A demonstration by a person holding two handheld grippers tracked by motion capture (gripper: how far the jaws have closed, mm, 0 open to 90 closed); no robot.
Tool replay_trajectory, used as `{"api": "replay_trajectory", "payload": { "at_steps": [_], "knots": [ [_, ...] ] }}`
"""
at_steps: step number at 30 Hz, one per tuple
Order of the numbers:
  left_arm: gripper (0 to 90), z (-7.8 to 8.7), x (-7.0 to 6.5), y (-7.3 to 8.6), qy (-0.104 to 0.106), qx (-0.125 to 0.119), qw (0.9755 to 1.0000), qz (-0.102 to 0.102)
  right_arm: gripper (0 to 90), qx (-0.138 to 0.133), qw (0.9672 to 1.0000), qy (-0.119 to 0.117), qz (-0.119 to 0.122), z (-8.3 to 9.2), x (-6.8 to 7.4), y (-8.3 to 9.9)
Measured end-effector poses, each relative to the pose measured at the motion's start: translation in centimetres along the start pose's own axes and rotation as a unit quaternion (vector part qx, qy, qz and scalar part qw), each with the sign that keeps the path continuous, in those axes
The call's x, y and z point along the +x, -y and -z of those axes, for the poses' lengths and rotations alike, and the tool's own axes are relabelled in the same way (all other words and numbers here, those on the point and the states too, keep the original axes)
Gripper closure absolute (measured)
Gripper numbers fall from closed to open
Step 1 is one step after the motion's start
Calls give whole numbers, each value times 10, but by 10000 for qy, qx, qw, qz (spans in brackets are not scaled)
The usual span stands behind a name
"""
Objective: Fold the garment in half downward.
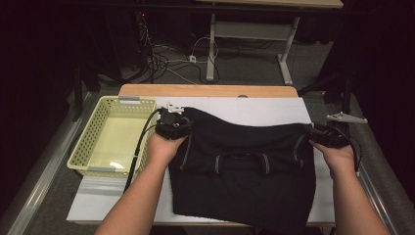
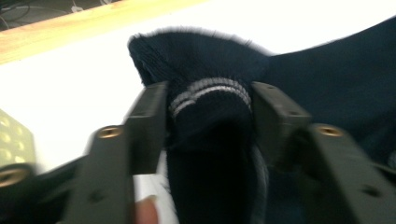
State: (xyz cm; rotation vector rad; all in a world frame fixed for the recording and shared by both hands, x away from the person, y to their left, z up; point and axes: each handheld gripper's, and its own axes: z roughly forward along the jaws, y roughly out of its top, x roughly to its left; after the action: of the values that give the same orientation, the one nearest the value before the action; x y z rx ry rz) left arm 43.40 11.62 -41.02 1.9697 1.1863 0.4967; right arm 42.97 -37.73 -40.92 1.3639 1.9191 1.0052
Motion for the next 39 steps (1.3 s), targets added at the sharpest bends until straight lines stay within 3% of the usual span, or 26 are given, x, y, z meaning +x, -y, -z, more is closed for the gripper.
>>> {"api": "replay_trajectory", "payload": {
  "at_steps": [2, 5, 8, 10, 13, 16, 21, 22, 25, 29, 33, 37, 39],
  "knots": [
    [392, 4, -6, 6, 142, -118, 9998, -11, 499, -20, 10000, -56, -70, 4, -1, 8],
    [370, 12, -17, 24, 445, -209, 9986, -195, 506, 26, 9999, -110, 23, 18, 3, 23],
    [357, 19, -30, 53, 796, -125, 9957, -449, 516, -1, 9997, -206, 102, 36, 10, 41],
    [356, 22, -35, 75, 971, -31, 9939, -517, 516, 20, 9996, -284, 88, 47, 16, 53],
    [340, 29, -40, 102, 1114, 144, 9917, -633, 512, 172, 9993, -287, 140, 57, 24, 74],
    [341, 35, -39, 117, 1120, 291, 9907, -716, 501, 366, 9989, -253, 116, 58, 25, 88],
    [340, 41, -37, 127, 1102, 311, 9905, -764, 491, 350, 9992, -151, -138, 45, 12, 81],
    [340, 42, -36, 128, 1094, 310, 9907, -743, 498, 288, 9993, -180, -174, 42, 8, 73],
    [344, 47, -37, 132, 1086, 240, 9912, -717, 532, 120, 9998, -125, 38, 34, 5, 45],
    [344, 52, -36, 140, 1070, 244, 9917, -665, 537, 9, 10000, -64, -7, 8, 3, 12],
    [344, 57, -35, 150, 1100, 355, 9911, -661, 469, 283, 9992, 35, -274, -28, -6, 4],
    [345, 63, -34, 156, 1119, 358, 9909, -664, 311, 792, 9956, 242, -427, -52, -15, 19],
    [346, 65, -33, 157, 1123, 350, 9912, -613, 287, 980, 9940, 220, -441, -55, -18, 30]
  ]
}}
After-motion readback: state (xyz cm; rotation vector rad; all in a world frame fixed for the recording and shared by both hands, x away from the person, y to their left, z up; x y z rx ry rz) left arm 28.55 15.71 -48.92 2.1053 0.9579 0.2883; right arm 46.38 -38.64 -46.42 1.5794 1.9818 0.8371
